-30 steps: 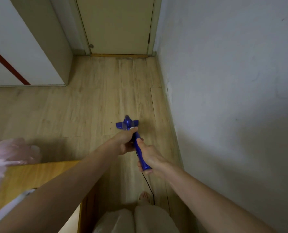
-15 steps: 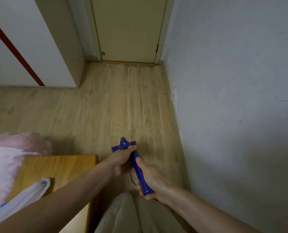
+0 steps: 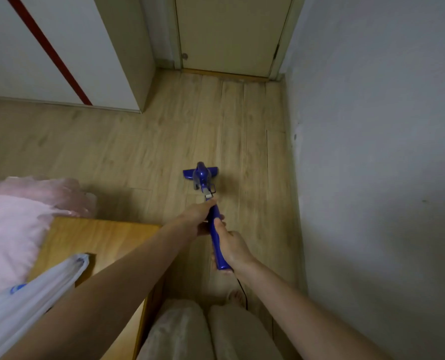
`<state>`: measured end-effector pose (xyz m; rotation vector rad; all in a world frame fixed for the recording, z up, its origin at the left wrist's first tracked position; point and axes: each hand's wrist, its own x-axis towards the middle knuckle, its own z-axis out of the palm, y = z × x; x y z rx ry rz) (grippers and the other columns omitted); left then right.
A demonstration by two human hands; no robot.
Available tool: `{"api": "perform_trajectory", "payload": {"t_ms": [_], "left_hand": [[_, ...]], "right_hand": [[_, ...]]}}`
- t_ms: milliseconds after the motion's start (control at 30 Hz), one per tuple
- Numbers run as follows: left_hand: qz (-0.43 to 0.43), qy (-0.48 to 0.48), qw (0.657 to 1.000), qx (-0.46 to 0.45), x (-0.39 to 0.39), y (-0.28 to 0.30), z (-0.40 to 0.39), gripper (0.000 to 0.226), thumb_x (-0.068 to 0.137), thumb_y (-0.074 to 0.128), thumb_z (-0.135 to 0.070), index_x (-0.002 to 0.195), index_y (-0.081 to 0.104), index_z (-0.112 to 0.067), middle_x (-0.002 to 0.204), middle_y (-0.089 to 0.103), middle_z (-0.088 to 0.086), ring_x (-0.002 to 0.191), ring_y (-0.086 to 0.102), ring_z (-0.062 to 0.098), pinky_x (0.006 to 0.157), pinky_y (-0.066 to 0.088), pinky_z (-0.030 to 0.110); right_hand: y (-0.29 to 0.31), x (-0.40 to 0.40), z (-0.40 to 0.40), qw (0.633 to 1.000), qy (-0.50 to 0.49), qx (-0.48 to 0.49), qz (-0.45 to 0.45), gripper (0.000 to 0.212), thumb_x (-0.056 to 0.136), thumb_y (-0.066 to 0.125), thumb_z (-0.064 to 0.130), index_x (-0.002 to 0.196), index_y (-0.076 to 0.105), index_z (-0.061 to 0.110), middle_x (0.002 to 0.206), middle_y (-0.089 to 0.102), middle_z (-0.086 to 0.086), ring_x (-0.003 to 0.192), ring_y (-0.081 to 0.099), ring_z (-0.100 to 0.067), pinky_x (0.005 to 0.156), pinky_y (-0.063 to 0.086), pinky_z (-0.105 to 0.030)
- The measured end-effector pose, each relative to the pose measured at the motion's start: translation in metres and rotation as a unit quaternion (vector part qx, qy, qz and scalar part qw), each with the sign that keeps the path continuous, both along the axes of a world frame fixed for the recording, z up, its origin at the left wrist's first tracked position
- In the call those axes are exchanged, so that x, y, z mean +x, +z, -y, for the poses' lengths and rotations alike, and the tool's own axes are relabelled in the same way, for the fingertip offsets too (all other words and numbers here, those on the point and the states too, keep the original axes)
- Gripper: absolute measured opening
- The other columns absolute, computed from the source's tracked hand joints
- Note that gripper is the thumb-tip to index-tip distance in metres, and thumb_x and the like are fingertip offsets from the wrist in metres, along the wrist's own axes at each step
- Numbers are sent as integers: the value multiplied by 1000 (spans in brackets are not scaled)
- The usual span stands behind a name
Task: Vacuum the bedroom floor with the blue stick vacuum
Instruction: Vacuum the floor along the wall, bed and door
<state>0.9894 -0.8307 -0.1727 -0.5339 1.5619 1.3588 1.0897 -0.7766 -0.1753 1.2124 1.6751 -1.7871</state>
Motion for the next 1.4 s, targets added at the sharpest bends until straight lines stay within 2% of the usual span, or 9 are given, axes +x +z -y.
{"api": "perform_trajectory", "payload": {"t_ms": [133,267,533,633,700,833,1067,1267,1400], "left_hand": [[-17,-3,1000,-9,-27,-14,-11,25,97,55,-28,97,56,-4,85,64,12,74,63,24,78,53,38],[-26,1,1000,-9,-48,-24,-26,28,98,54,-28,107,53,-2,86,64,12,73,63,24,74,54,36],[-14,-12,1000,8,-52,-30,-42,25,98,53,-29,95,55,-4,87,64,13,77,64,26,74,56,37],[1,-27,999,30,-44,-26,-39,23,98,53,-28,98,55,-5,94,65,15,92,64,29,88,54,41],[6,-41,998,43,-36,-19,-37,24,97,54,-29,101,55,-5,97,66,15,97,64,30,86,55,40],[15,-43,997,59,-12,1,-29,25,96,56,-30,103,56,-7,100,65,14,96,63,26,73,56,32],[56,-21,995,81,30,35,5,35,93,59,-31,113,57,-3,90,62,11,73,60,19,41,49,21],[77,-67,992,71,51,47,24,27,95,57,-30,96,56,-4,84,63,12,72,62,20,49,54,29],[72,-96,991,61,60,42,25,26,94,59,-31,97,56,-6,83,64,9,72,63,19,50,53,29]], "right_hand": [[-24,-29,-10,999,34,27,0,64,98,29,60,121,54,5,94,59,-9,68,57,-16,46,44,-20],[-40,-53,-24,999,39,31,-10,63,97,30,62,103,58,5,80,58,-5,71,58,-20,69,51,-34],[-43,-54,-48,998,55,40,10,60,97,31,63,88,56,9,79,58,-8,71,58,-22,78,53,-39],[-26,-41,-53,998,47,34,7,57,98,31,59,92,54,7,75,57,-8,59,57,-18,58,53,-29],[-8,-30,-54,998,53,38,6,58,99,30,57,99,54,4,71,57,-7,52,56,-15,46,47,-23],[30,-6,-49,995,80,53,18,60,100,27,57,112,53,4,70,59,-6,50,57,-12,45,46,-21],[88,30,-17,994,82,47,48,54,100,30,57,104,53,9,63,59,-3,41,55,-9,38,42,-19],[101,59,4,995,44,55,67,54,99,34,59,95,57,9,61,60,-2,43,54,-10,36,37,-19],[95,76,16,998,-5,42,45,55,99,35,57,93,59,7,56,58,-2,39,52,-11,36,36,-19]]}}
